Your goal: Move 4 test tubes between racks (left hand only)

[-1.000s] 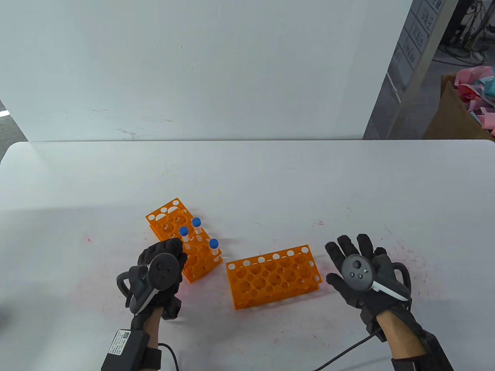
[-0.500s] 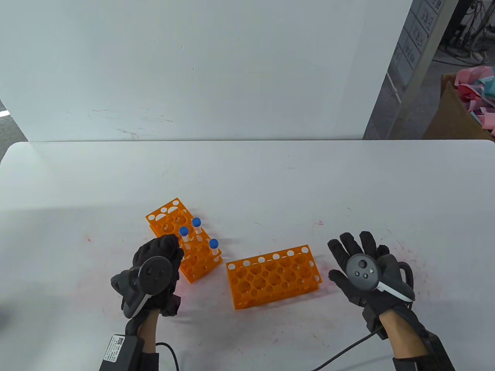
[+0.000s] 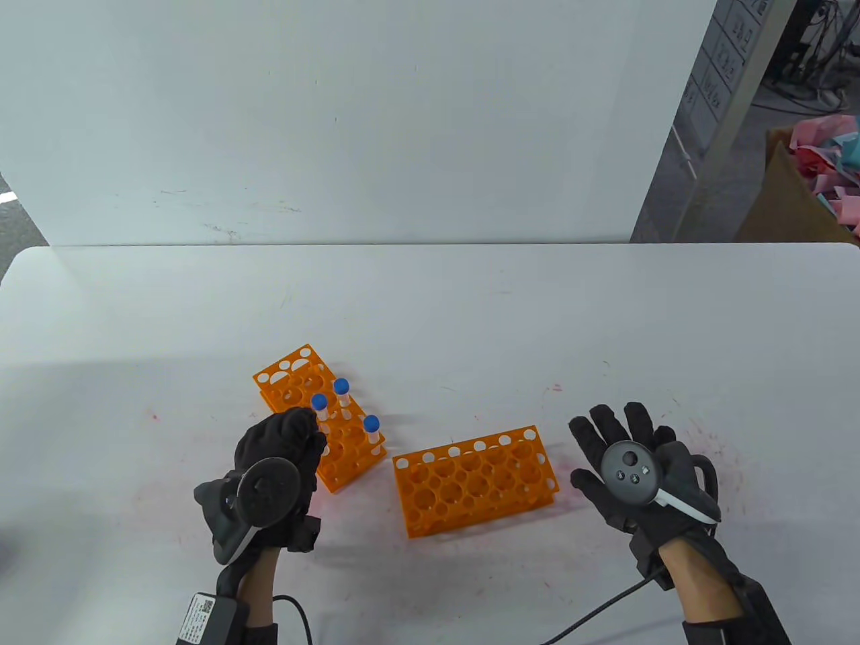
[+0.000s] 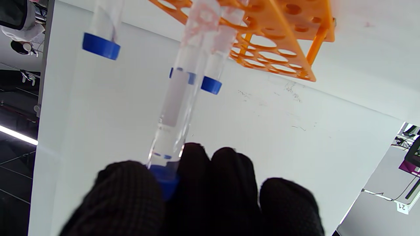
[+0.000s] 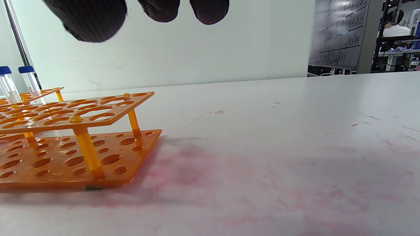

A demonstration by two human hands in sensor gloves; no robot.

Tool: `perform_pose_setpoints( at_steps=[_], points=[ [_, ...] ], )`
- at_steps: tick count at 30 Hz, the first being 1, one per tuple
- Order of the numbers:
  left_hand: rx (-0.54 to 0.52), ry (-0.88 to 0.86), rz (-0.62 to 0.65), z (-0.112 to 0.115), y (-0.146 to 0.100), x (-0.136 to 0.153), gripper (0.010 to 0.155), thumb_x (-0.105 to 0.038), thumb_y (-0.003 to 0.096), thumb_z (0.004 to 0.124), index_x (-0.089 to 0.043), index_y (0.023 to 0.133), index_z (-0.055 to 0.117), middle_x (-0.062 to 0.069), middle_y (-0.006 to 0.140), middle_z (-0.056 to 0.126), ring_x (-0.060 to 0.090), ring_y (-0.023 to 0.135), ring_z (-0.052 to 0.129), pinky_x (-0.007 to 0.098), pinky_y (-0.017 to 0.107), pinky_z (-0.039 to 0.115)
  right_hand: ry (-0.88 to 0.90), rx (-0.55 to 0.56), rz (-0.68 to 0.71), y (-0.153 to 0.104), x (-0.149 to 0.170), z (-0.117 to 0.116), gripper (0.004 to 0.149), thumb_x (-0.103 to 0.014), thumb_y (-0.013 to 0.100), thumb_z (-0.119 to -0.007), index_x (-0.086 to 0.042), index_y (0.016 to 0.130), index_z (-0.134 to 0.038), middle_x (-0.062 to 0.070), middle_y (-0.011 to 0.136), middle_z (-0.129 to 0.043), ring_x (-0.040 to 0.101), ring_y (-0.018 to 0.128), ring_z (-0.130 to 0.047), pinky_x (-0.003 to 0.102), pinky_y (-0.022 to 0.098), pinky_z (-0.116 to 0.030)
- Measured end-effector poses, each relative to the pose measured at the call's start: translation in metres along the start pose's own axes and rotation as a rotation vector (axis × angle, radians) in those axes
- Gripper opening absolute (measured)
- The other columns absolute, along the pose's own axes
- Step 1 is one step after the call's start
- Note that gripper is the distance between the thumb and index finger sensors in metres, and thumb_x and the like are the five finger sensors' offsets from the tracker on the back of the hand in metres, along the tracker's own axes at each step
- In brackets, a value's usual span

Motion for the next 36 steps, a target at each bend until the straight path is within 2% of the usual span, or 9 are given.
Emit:
perform_pose_setpoints(
  at_steps=[9,20,29,36],
  points=[
    [0.008,-0.01,0.086,0.002,-0.005,-0.033,0.053,-0.04,0.0459,0.082,-0.029,0.095,0.066,0.001,0.092,0.09,0.03,0.084,0.093,0.056,0.065,0.075,0.003,-0.012,-0.004,0.0,0.0,-0.001,0.068,-0.053,0.054,-0.059,-0.029,0.11,-0.029,0.01,0.12,-0.026,0.053,0.101,-0.014,0.079,0.065,-0.025],
    [0.051,-0.012,0.204,0.017,-0.009,-0.081,0.054,-0.041,0.0467,0.081,-0.031,0.097,0.066,-0.001,0.094,0.088,0.029,0.086,0.091,0.056,0.066,0.074,0.011,-0.02,-0.009,0.001,0.002,0.0,0.068,-0.053,0.054,-0.059,-0.029,0.11,-0.03,0.01,0.12,-0.026,0.053,0.101,-0.014,0.079,0.065,-0.025],
    [0.095,-0.008,0.294,0.027,-0.003,-0.113,0.054,-0.041,0.0471,0.08,-0.032,0.098,0.065,-0.002,0.095,0.088,0.028,0.087,0.09,0.056,0.067,0.074,0.02,-0.03,-0.008,0.002,0.0,-0.001,0.068,-0.053,0.054,-0.059,-0.028,0.11,-0.031,0.01,0.12,-0.026,0.053,0.101,-0.014,0.079,0.065,-0.026],
    [0.136,-0.073,0.344,0.033,0.004,-0.136,0.053,-0.041,0.0471,0.08,-0.032,0.098,0.066,-0.001,0.095,0.088,0.028,0.087,0.091,0.057,0.067,0.074,0.011,-0.03,-0.008,0.002,0.0,-0.001,0.068,-0.053,0.054,-0.059,-0.028,0.11,-0.031,0.011,0.12,-0.027,0.053,0.101,-0.014,0.079,0.065,-0.025]
  ],
)
Point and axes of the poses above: the tracker on the back of each hand, its own x axis roughly to the little-finger side, its own y axis roughly from the wrist to the fingertips, z = x × y, the point moved 5 cm from there along y, roughly from the wrist to the fingertips
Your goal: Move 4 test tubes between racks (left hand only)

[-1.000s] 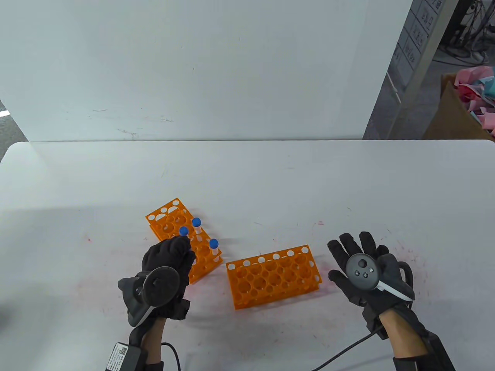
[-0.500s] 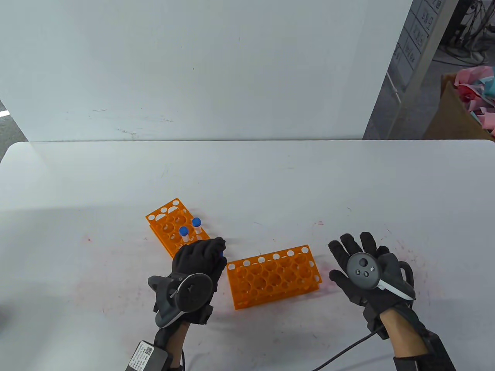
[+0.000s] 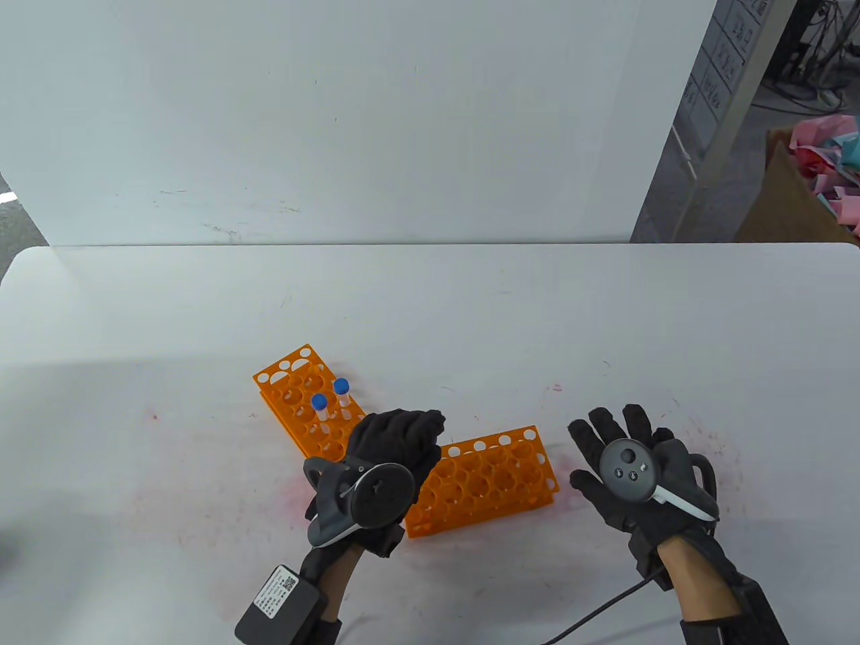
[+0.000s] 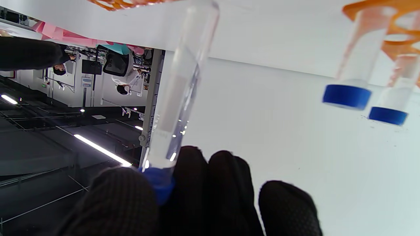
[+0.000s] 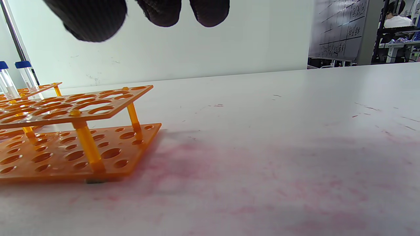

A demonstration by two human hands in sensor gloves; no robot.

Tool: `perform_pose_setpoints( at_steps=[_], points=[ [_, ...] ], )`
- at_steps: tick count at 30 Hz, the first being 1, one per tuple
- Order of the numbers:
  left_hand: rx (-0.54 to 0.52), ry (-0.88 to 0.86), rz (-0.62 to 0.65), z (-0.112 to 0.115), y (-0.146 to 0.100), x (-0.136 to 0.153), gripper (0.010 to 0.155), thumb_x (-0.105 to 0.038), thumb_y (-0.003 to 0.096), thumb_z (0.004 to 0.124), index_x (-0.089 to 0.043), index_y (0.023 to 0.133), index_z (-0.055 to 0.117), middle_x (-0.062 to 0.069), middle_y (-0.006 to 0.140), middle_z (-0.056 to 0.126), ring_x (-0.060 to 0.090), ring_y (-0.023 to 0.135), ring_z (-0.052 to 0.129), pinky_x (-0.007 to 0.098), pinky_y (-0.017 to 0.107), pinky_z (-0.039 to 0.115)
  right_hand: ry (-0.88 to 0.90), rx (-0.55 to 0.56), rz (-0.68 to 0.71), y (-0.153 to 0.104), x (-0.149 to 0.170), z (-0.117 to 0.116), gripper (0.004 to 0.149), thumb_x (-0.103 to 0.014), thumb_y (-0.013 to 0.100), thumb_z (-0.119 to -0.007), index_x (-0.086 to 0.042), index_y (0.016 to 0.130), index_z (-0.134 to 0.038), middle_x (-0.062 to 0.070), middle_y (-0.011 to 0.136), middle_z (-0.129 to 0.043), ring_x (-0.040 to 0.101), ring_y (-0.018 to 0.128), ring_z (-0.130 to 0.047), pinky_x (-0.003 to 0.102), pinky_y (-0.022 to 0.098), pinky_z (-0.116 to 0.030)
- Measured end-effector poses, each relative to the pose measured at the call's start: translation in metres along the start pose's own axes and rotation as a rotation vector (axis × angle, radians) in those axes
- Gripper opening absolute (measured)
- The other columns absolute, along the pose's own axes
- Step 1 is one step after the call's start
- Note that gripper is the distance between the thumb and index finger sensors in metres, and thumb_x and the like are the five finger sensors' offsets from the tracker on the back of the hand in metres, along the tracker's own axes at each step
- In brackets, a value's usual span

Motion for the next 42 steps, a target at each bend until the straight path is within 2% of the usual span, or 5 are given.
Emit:
perform_pose_setpoints(
  at_steps=[12,24,42],
  points=[
    [0.049,-0.035,0.039,0.024,0.008,-0.024,0.054,-0.042,0.0474,0.08,-0.033,0.098,0.065,-0.002,0.095,0.088,0.028,0.088,0.09,0.057,0.067,0.073,0.007,-0.001,-0.001,0.0,0.001,0.0,0.067,-0.053,0.054,-0.059,-0.028,0.11,-0.032,0.011,0.12,-0.027,0.053,0.101,-0.014,0.079,0.065,-0.025],
    [0.114,-0.01,0.07,0.045,0.009,-0.029,0.054,-0.041,0.0476,0.08,-0.034,0.099,0.064,-0.003,0.097,0.087,0.027,0.089,0.09,0.057,0.068,0.073,0.01,0.006,0.001,-0.002,0.003,0.002,0.067,-0.053,0.054,-0.059,-0.029,0.11,-0.032,0.011,0.12,-0.027,0.053,0.101,-0.014,0.079,0.065,-0.025],
    [0.22,0.071,0.072,0.062,0.006,-0.026,0.052,-0.04,0.0476,0.08,-0.033,0.098,0.07,-0.001,0.095,0.089,0.029,0.088,0.091,0.057,0.067,0.073,0.004,-0.008,0.012,-0.002,0.001,0.0,0.066,-0.053,0.054,-0.058,-0.028,0.11,-0.034,0.011,0.12,-0.027,0.053,0.101,-0.013,0.079,0.065,-0.025]
  ],
)
Point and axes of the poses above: the tracker on the back of each hand, its own x axis roughly to the little-finger side, its own y axis roughly from the wrist to the fingertips, z = x × y, the point moved 5 cm from there along y, roughly from the wrist to the fingertips
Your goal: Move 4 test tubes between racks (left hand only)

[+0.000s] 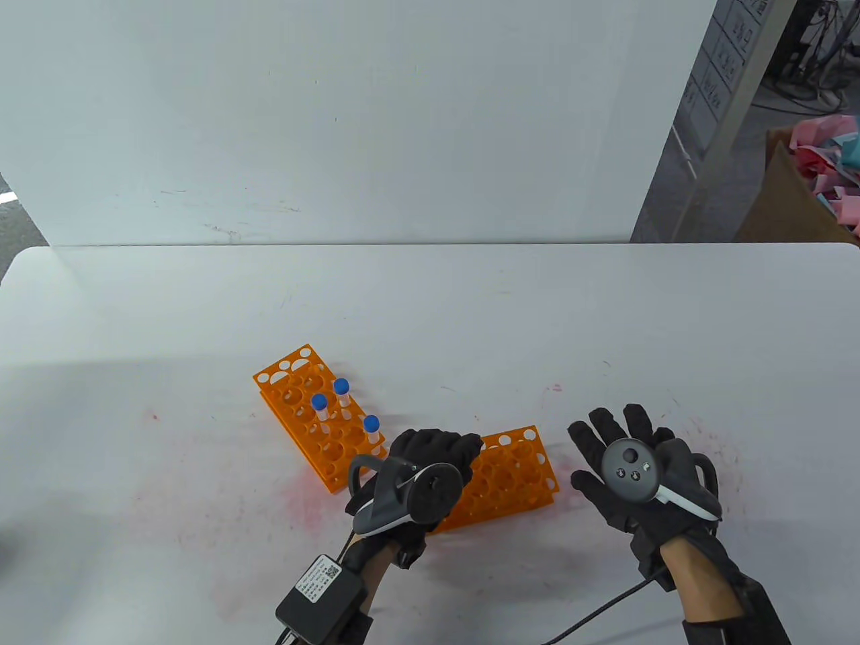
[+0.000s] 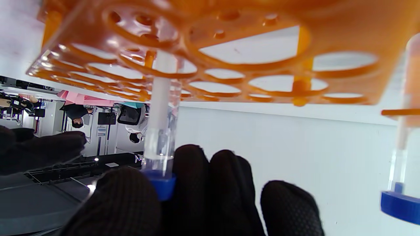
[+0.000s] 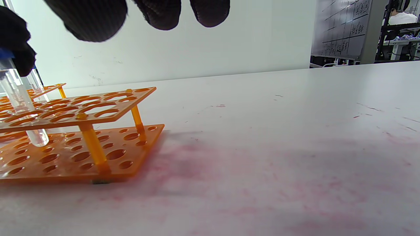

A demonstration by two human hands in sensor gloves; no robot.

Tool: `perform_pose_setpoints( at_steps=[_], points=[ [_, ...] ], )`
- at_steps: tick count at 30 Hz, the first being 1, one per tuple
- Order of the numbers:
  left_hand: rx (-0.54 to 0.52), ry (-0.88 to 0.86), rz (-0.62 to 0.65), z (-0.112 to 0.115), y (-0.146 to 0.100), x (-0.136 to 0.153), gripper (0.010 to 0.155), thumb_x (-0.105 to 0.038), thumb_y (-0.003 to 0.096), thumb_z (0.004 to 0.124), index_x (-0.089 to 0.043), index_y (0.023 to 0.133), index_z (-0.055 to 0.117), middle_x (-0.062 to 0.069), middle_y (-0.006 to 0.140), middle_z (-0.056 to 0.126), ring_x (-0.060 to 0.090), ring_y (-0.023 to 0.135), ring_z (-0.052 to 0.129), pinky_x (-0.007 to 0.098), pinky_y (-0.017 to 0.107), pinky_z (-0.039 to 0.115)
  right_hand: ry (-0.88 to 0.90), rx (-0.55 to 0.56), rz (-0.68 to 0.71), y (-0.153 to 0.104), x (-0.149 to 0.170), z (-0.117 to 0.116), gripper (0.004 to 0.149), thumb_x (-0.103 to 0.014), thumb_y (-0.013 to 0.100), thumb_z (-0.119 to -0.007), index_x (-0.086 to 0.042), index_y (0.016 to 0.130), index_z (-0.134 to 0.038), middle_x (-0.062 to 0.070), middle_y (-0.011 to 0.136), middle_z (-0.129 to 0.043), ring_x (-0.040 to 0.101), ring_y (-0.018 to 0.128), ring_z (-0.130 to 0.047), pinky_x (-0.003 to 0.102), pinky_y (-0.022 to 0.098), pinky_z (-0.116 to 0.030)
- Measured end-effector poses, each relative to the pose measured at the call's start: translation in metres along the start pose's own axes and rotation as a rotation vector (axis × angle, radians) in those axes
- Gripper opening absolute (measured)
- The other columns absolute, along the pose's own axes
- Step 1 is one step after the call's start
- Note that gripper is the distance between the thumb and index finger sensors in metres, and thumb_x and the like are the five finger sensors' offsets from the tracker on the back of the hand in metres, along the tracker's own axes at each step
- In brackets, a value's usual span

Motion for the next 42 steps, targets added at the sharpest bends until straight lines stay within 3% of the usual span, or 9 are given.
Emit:
perform_pose_setpoints(
  at_steps=[42],
  points=[
    [0.034,0.026,-0.01,0.0038,-0.001,-0.0049,0.05,-0.041,0.0476,0.078,-0.037,0.097,0.07,-0.006,0.098,0.087,0.026,0.089,0.091,0.056,0.067,0.075,0.008,-0.042,0.014,-0.0009,-0.0041,-0.0024,0.065,-0.053,0.054,-0.058,-0.028,0.111,-0.037,0.011,0.121,-0.028,0.053,0.101,-0.012,0.079,0.065,-0.025]
  ],
)
Point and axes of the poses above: the tracker on the back of each hand, its own x axis roughly to the little-finger side, its own y axis roughly from the wrist to the fingertips, z = x × y, the point moved 5 cm from there along y, roughly from the wrist to the fingertips
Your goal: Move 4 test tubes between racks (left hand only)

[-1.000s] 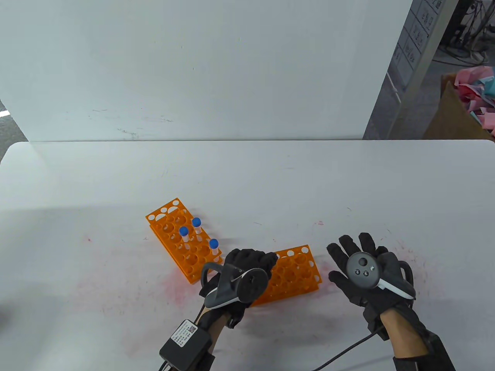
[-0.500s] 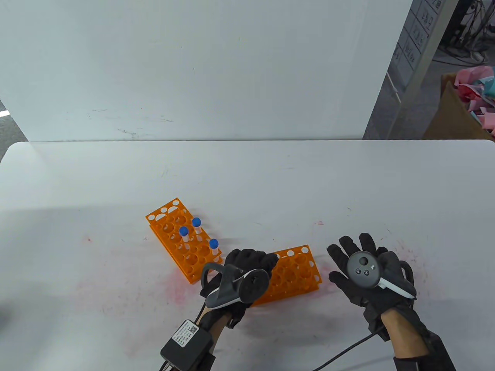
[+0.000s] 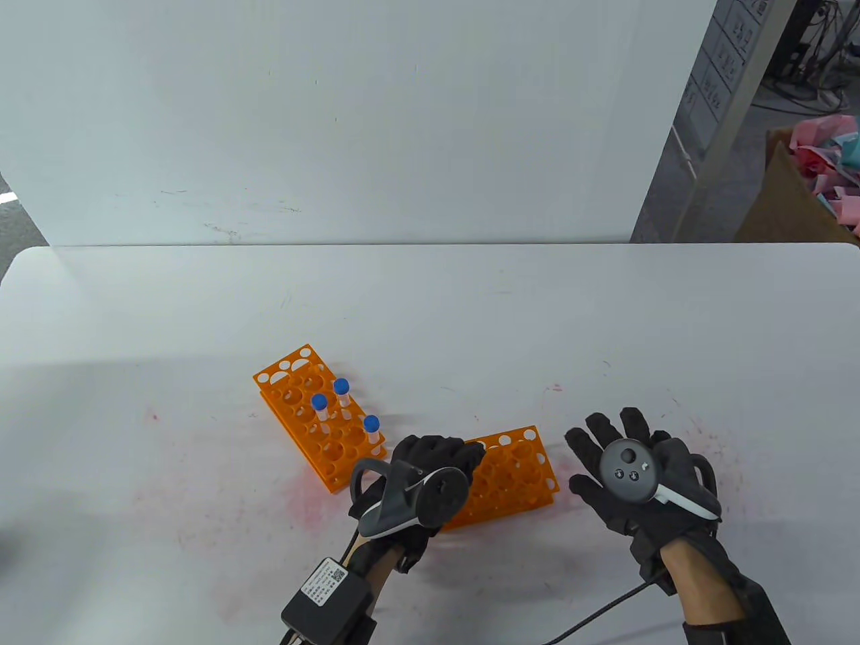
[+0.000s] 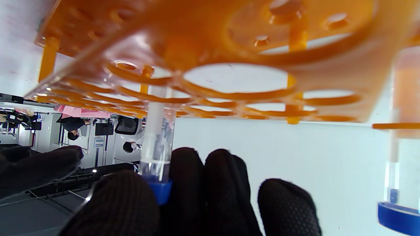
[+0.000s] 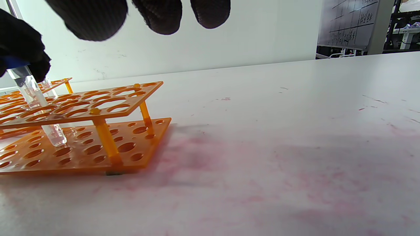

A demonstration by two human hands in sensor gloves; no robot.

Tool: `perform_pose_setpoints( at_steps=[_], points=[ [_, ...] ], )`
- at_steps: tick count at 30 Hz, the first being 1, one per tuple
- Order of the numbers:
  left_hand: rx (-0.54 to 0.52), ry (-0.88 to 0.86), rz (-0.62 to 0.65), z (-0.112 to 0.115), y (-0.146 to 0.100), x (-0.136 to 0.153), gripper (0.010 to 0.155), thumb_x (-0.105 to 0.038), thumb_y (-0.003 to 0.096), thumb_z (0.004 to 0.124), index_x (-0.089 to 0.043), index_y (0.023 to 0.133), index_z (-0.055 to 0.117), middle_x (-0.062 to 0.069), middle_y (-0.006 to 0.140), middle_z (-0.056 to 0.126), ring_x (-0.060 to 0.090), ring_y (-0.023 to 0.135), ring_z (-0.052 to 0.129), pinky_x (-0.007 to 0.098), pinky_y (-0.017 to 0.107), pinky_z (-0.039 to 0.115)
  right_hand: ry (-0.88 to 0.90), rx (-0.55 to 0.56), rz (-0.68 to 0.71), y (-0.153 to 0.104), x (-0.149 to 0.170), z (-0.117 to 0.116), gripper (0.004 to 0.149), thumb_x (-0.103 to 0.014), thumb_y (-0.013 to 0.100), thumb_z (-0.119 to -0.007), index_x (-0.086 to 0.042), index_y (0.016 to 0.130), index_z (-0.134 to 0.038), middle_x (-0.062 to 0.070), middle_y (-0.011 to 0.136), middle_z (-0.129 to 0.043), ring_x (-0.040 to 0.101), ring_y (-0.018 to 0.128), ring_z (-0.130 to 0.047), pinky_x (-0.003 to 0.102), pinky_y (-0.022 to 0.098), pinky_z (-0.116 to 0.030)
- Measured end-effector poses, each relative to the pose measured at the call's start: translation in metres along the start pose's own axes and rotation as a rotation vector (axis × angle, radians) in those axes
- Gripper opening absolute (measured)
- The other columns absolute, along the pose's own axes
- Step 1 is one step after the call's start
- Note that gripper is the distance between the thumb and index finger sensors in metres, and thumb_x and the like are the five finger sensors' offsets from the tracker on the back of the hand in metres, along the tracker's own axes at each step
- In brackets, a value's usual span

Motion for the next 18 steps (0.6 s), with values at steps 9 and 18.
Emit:
perform_pose_setpoints(
  at_steps=[9,18],
  points=[
    [0.06,-0.104,-0.036,0.005,0.0,0.01,0.051,-0.037,0.049,0.076,-0.038,0.099,0.067,-0.004,0.103,0.083,0.029,0.094,0.086,0.058,0.069,0.072,0.003,-0.018,0.011,0.001,-0.004,-0.003,0.065,-0.053,0.054,-0.058,-0.028,0.111,-0.037,0.011,0.121,-0.028,0.053,0.101,-0.012,0.079,0.065,-0.025],
    [0.021,-0.179,-0.037,-0.004,-0.01,0.031,0.06,-0.042,0.0478,0.078,-0.036,0.104,0.059,0.0,0.109,0.076,0.032,0.098,0.081,0.059,0.07,0.069,0.004,-0.019,0.014,0.001,-0.005,-0.003,0.065,-0.053,0.054,-0.058,-0.028,0.111,-0.037,0.011,0.121,-0.028,0.053,0.101,-0.012,0.079,0.065,-0.025]
  ],
)
Point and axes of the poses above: the tracker on the back of each hand, its own x axis roughly to the little-finger side, its own y axis roughly from the wrist to the fingertips, z = x × y, the point moved 5 cm from there along y, roughly from the wrist to the fingertips
